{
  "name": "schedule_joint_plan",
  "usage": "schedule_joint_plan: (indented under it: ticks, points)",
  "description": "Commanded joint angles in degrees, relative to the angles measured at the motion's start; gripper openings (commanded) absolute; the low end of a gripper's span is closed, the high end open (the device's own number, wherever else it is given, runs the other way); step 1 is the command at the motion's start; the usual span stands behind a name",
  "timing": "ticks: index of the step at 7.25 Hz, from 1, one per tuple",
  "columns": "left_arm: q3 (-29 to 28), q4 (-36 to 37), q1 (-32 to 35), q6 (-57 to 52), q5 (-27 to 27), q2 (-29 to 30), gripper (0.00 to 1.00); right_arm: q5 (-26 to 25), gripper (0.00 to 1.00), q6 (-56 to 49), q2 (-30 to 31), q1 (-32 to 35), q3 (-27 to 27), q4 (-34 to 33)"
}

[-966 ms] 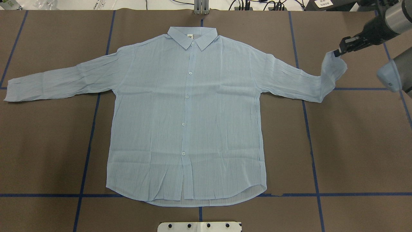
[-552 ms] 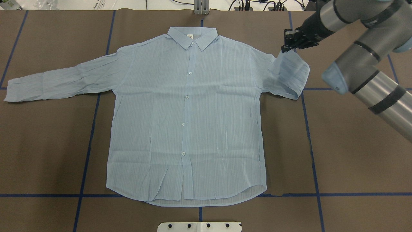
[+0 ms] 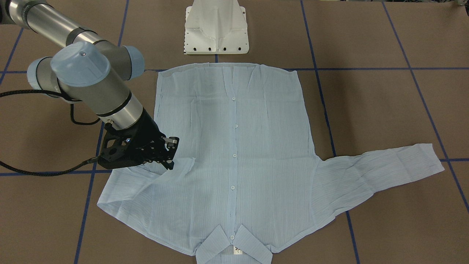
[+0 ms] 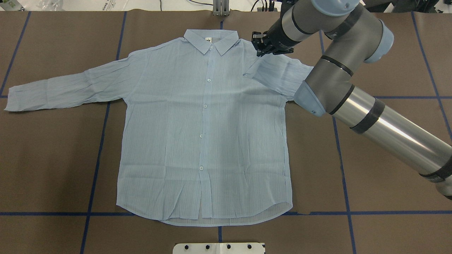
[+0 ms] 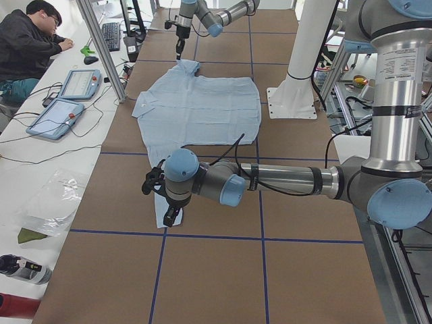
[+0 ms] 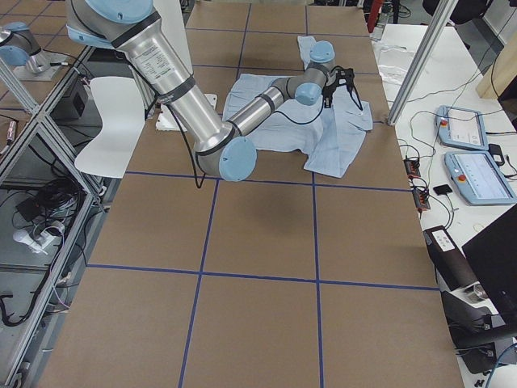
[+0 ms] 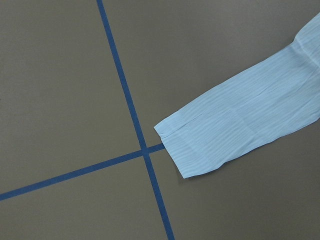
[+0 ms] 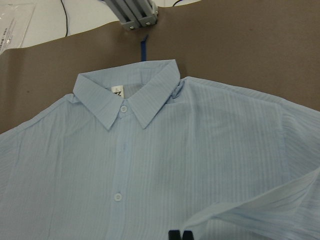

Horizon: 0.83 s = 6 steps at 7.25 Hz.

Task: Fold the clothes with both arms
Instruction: 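Lift the sleeve and fold it across the shirt front with the right gripper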

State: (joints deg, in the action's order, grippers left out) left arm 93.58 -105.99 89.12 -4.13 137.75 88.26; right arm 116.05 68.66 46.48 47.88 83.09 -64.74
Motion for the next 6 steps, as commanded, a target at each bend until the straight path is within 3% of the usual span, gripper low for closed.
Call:
schedule_joint_plan:
  ticks: [1,3,5,6]
  points:
    - [-0.9,0.0,0.0,-0.1,0.0,0.2,1.0,-4.7,0.0,-0.7,-7.9,-4.9,-6.1,0.0]
    - [-3.3,-1.1,0.1,-0.1,0.0,0.8,1.0,-8.9,0.0,-0.8,-12.5,-8.7,-8.9,0.1]
    - [-5.2,-3.3,0.2,-0.1,0.0,0.8,1.0,-11.5,0.0,-1.0,-20.0,-11.1,-17.4,0.1]
    - [-5.4,-3.4,0.2,0.0,0.0,0.8,1.0,-12.1,0.0,-1.2,-20.0,-11.9,-18.3,0.8]
